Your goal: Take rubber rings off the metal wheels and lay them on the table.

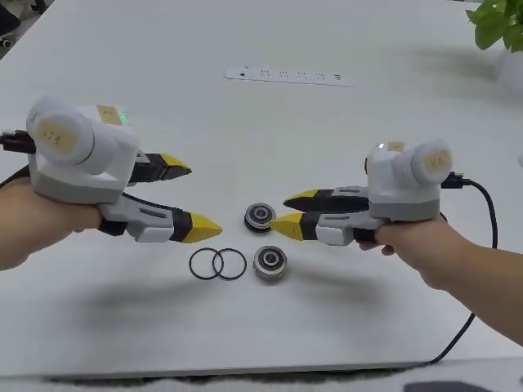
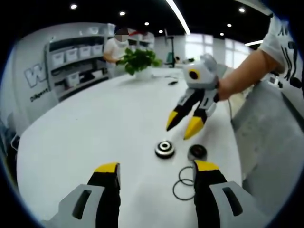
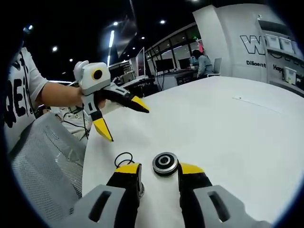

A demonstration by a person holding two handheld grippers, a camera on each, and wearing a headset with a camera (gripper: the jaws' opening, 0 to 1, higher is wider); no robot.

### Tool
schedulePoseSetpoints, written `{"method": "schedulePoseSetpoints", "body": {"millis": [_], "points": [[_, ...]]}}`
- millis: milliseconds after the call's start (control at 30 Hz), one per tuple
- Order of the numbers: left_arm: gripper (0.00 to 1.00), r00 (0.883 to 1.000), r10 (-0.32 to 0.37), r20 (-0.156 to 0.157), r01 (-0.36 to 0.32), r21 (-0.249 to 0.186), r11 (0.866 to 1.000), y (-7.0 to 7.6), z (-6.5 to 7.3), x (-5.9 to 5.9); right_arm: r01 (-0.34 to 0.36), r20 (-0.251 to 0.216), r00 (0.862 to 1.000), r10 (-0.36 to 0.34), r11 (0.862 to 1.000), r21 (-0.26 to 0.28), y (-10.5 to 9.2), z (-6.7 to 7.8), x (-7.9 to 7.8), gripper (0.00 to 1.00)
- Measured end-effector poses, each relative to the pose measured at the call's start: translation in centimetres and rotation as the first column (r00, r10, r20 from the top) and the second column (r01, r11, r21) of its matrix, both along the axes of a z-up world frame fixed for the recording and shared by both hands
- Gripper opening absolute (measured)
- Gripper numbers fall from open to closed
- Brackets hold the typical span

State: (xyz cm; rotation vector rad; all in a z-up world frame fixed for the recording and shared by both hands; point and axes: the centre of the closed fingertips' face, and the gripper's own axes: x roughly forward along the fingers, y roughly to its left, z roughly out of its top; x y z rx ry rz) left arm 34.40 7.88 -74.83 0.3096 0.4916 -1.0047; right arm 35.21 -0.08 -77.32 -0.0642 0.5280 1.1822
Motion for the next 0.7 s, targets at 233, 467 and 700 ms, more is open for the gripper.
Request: {"method": "schedulePoseSetpoints", "body": {"millis": [233,467,700], "points": [[0.63,1.000,-0.007,-0.003,0.007,0.001,1.000,-0.44,-0.13,0.12,0.007,0.004,1.000,-0.007,1.000,-0.003,-0.22,-0.18,0.14,0.28],[0.62,1.000,-0.012,-0.009,0.012,0.007,1.000,-0.68,-0.46,0.22,0.003,0.007,1.000,-0.003,1.000,-0.016,-0.18,-0.53,0.05,0.27],[0.61,1.000,-0.017,-0.016,0.017,0.008,1.000,-0.97,-0.70,0.24,0.001,0.010,1.000,-0.001,0.999,-0.032,-0.35,-0.92,0.09,0.27]]}}
